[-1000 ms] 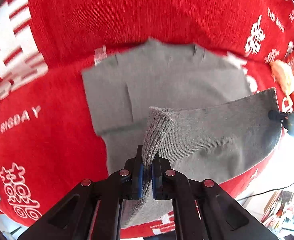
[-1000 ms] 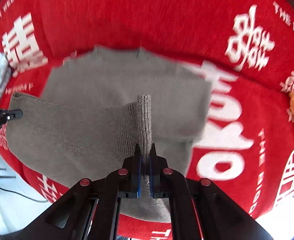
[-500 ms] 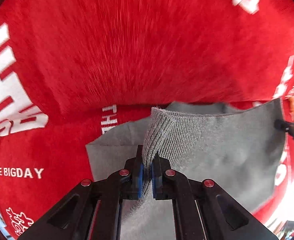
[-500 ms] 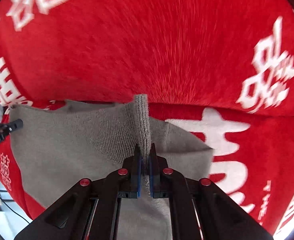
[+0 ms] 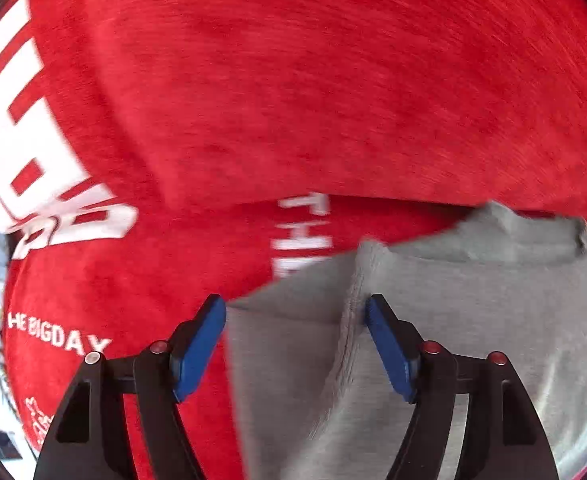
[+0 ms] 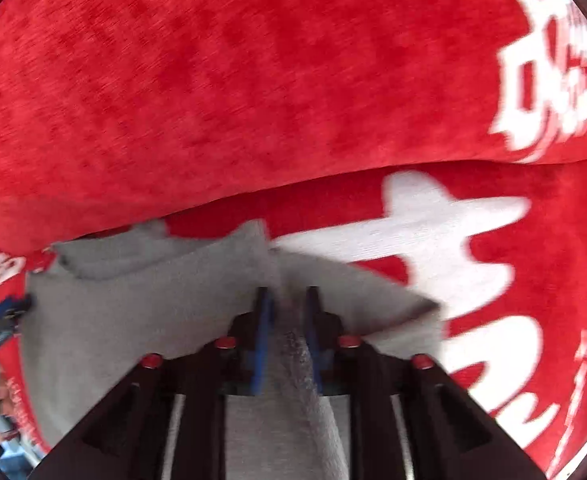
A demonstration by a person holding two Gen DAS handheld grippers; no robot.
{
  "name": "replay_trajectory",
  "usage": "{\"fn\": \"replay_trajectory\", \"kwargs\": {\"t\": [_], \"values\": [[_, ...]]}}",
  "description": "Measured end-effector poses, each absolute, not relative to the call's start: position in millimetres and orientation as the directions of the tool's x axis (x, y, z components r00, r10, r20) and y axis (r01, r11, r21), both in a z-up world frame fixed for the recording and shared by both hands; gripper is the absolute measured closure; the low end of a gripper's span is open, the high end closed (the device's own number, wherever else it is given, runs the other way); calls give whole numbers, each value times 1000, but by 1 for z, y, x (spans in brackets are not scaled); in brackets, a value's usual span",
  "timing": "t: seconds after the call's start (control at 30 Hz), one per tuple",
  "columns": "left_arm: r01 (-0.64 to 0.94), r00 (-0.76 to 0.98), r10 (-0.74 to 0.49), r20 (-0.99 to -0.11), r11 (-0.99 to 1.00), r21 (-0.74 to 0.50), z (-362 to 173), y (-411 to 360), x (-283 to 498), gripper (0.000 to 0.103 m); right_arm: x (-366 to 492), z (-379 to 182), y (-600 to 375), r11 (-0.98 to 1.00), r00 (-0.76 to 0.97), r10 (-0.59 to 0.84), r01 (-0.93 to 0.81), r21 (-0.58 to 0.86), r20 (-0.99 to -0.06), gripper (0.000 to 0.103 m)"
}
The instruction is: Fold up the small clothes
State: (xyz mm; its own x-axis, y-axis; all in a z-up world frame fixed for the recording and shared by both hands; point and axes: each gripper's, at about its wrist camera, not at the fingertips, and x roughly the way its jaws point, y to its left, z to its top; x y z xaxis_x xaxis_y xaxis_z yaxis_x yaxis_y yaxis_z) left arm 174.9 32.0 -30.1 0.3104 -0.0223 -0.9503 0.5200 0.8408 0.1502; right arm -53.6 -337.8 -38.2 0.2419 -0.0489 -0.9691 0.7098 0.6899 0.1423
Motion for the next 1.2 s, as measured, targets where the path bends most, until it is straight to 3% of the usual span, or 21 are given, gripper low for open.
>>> {"fn": "replay_trajectory", "kwargs": {"t": [0.1, 0.3, 0.37, 0.5, 0.6, 0.7, 0.77, 0.83, 0.87, 1.03, 1.2], "values": [[472, 305, 2, -952, 868, 153, -20, 52, 186, 29, -67, -24, -340, 665, 221, -97, 740, 103, -970, 78], [513, 242, -84, -967, 857, 54, 7, 72, 159, 29, -94, 7, -292, 716, 350, 13, 651, 253, -937, 78], [540, 183, -104, -978, 841, 12, 2, 73, 135, 29, -99, 0, -270, 743, 331, 47, 619, 255, -943, 78], [530, 128, -16, -992, 846, 55, -31, 77, 111, 29, -113, -27, -251, 748, 260, 64, 627, 219, -964, 80], [477, 129, -24, -991, 878, 41, -34, 100, 105, 16, -133, -21, -257, 737, 231, -3, 659, 153, -973, 77], [495, 138, 2, -990, 866, 70, -30, 114, 104, 16, -160, -16, -273, 680, 251, 34, 704, 206, -967, 77], [485, 114, 2, -993, 873, 57, -23, 124, 104, 16, -180, -7, -279, 634, 262, 36, 740, 225, -964, 72], [460, 85, -5, -996, 887, 35, -20, 136, 106, 16, -202, 0, -281, 584, 295, 71, 762, 279, -953, 42], [438, 62, -20, -998, 899, 9, -18, 145, 104, 16, -213, 3, -280, 538, 337, 119, 769, 346, -934, 37], [316, -87, -106, -991, 940, -128, -27, 182, 82, 16, -274, -12, -252, 247, 485, 283, 797, 551, -828, 37], [221, -204, -189, -961, 947, -233, -45, 191, 58, 16, -324, -41, -237, -27, 586, 280, 797, 604, -760, 37]]}}
